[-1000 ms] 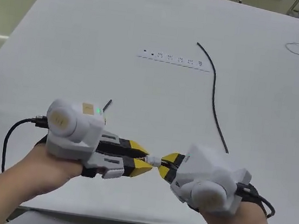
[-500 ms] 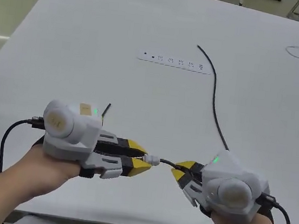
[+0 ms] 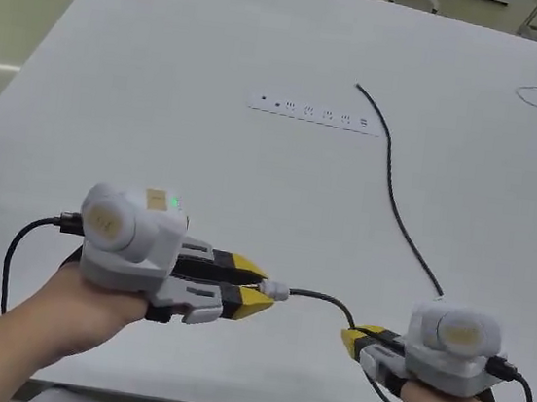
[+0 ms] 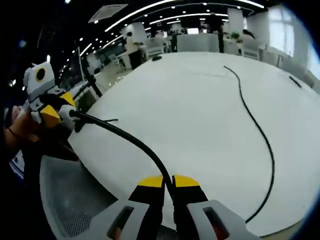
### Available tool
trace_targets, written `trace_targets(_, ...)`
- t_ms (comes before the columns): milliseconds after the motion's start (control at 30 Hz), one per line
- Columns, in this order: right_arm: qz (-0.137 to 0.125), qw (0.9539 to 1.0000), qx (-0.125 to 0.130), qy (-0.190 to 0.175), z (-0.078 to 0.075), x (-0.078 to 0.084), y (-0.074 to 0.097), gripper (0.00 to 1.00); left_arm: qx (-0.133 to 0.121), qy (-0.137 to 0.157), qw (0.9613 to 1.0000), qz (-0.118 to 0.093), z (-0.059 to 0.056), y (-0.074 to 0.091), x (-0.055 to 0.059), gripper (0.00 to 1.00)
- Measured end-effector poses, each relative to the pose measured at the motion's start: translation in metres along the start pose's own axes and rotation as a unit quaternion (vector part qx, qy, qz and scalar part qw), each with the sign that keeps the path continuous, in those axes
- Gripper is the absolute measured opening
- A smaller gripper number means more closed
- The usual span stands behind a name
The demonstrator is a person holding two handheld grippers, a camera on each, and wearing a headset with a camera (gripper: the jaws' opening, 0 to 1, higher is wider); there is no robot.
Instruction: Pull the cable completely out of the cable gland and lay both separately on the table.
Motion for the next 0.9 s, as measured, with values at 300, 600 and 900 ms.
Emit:
trace_targets(300, 0.005, 0.9987, -0.005, 0.051, 0.006, 0.001, 0.000, 0.01, -0.001, 0.019, 0.9998, -0.005, 0.000, 0.003, 0.001, 0.15)
trace_targets(600, -0.001, 0.9983, -0.010, 0.057, 0.008, -0.001, 0.009, 0.03, -0.008, 0.015, 0.9998, -0.005, 0.003, 0.005, 0.002, 0.15)
trace_targets(900, -0.020, 0.9963, -0.033, 0.076, 0.024, -0.012, 0.029, 0.18, -0.007, 0.017, 0.9998, -0.006, 0.003, 0.006, 0.003, 0.15)
Point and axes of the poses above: the centre of the closed fingertips' face, and the gripper's own axes: y roughly backward along the fingers, z roughly to its left, x roughly out of its underside, the point moved 3 cm from there along y, roughly backward along the fingers, and after that the axes turned 7 degrees about -x, right-handed, at the moved point
